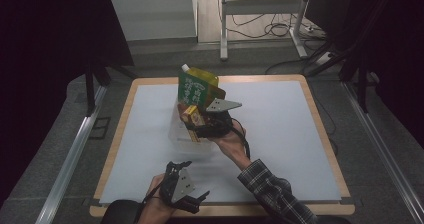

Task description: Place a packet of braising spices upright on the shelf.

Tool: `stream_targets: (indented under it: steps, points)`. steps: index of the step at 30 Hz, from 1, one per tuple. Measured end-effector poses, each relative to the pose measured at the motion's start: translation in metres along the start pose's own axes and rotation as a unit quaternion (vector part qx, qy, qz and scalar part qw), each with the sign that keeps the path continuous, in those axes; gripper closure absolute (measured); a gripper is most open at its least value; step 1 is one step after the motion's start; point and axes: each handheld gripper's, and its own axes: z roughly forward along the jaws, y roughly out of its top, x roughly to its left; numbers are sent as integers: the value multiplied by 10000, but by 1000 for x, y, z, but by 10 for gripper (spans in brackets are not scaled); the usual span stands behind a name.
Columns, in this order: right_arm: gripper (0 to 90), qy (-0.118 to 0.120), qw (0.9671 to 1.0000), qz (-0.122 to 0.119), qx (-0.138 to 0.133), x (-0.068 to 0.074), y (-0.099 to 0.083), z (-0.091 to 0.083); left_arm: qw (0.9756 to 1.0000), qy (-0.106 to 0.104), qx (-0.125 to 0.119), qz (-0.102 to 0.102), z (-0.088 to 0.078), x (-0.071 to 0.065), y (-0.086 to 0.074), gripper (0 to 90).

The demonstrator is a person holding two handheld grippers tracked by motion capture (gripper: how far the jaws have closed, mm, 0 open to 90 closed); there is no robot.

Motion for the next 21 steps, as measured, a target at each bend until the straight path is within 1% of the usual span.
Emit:
stream_targets:
  steps: [2, 6, 11, 17, 21]
  points:
    - [322, 5, 10000, 45, 22, -1, -3, 1, 10000, -1, 1, -2, 0, 0, 0, 0]
    - [322, 19, 10000, 53, 75, -2, -7, -1, 10000, -4, 15, 14, 0, 0, 0, 0]
    - [323, -16, 9996, 5, 294, -2, -12, -5, 10000, -8, 41, 41, 1, -1, 0, 0]
    - [324, -82, 9989, 46, 463, -3, -23, -9, 10000, -13, 49, 43, 2, -2, 0, 1]
    - [326, -90, 9984, 132, 547, -4, -27, -10, 10000, -13, 55, 43, 2, -2, 0, 2]
